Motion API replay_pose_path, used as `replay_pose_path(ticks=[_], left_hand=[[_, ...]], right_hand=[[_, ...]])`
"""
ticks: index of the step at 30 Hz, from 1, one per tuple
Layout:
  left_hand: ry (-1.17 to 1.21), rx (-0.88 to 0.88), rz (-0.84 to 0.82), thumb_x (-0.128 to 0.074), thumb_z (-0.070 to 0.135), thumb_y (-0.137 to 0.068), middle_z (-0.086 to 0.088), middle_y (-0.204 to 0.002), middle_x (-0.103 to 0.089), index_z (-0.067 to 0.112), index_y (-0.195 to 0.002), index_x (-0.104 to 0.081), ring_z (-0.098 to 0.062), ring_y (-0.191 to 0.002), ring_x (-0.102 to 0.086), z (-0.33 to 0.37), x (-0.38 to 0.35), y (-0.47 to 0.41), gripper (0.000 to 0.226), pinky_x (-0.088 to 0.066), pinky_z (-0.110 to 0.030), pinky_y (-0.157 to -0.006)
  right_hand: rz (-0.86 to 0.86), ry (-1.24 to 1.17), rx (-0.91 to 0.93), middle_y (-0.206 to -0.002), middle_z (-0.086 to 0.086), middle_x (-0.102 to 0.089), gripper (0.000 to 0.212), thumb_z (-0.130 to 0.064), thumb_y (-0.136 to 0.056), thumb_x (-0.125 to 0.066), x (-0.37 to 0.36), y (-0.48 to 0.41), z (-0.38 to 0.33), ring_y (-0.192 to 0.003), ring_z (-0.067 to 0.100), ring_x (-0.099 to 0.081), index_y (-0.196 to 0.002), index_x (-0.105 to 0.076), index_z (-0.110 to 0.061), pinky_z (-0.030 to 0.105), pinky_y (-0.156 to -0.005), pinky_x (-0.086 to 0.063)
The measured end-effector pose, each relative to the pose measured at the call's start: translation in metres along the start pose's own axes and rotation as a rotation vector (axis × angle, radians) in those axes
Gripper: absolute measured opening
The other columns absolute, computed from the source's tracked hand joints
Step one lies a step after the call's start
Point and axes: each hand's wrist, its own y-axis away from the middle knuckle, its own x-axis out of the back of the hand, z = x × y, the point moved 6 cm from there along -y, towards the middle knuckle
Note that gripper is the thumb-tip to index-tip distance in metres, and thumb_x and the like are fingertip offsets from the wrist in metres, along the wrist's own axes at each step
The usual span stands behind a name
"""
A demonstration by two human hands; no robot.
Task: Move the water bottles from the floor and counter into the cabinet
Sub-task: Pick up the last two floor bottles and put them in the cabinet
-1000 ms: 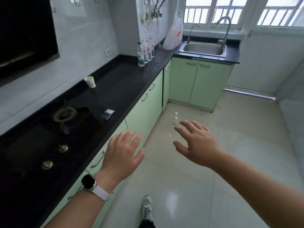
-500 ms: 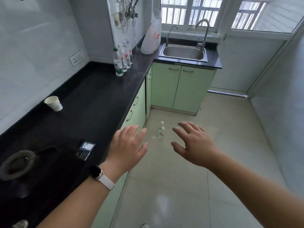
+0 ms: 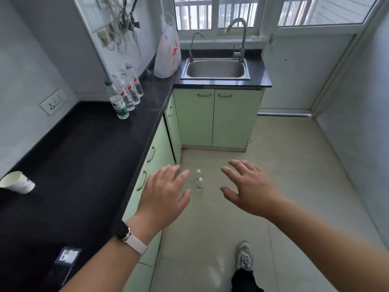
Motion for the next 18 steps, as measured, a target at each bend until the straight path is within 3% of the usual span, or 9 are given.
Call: replay_pose_path(ticks=[4, 11, 18], left_hand=[[-0.024, 0.015, -0.057, -0.046, 0.046, -0.089, -0.010, -0.127, -0.062, 0.016, -0.129, -0.061, -0.032, -0.119, -0.058, 0.021, -0.020, -0.071, 0.052, -0.048, -0.050, -0.095], [-0.079, -0.017, -0.002, -0.048, 0.045, -0.087, -0.011, -0.127, -0.062, 0.015, -0.125, -0.065, -0.033, -0.119, -0.057, 0.066, -0.033, -0.205, 0.051, -0.045, -0.050, -0.096], [-0.035, -0.047, 0.006, -0.046, 0.045, -0.088, -0.010, -0.129, -0.062, 0.016, -0.127, -0.065, -0.032, -0.124, -0.054, 0.100, -0.055, -0.296, 0.052, -0.043, -0.050, -0.102]], right_hand=[[-0.003, -0.042, 0.012, -0.131, 0.012, -0.059, 0.061, -0.058, -0.087, -0.039, 0.002, -0.050, 0.068, -0.120, 0.033, -0.054, -0.129, -0.060, -0.019, 0.042, -0.098, -0.044], [0.063, -0.040, 0.050, -0.126, 0.012, -0.061, 0.059, -0.054, -0.084, -0.041, 0.026, -0.116, 0.191, -0.117, 0.033, -0.056, -0.125, -0.062, -0.017, 0.043, -0.095, -0.045], [0.080, -0.039, 0.038, -0.127, 0.011, -0.060, 0.057, -0.053, -0.085, -0.045, 0.032, -0.155, 0.267, -0.118, 0.033, -0.055, -0.125, -0.061, -0.017, 0.042, -0.097, -0.044]])
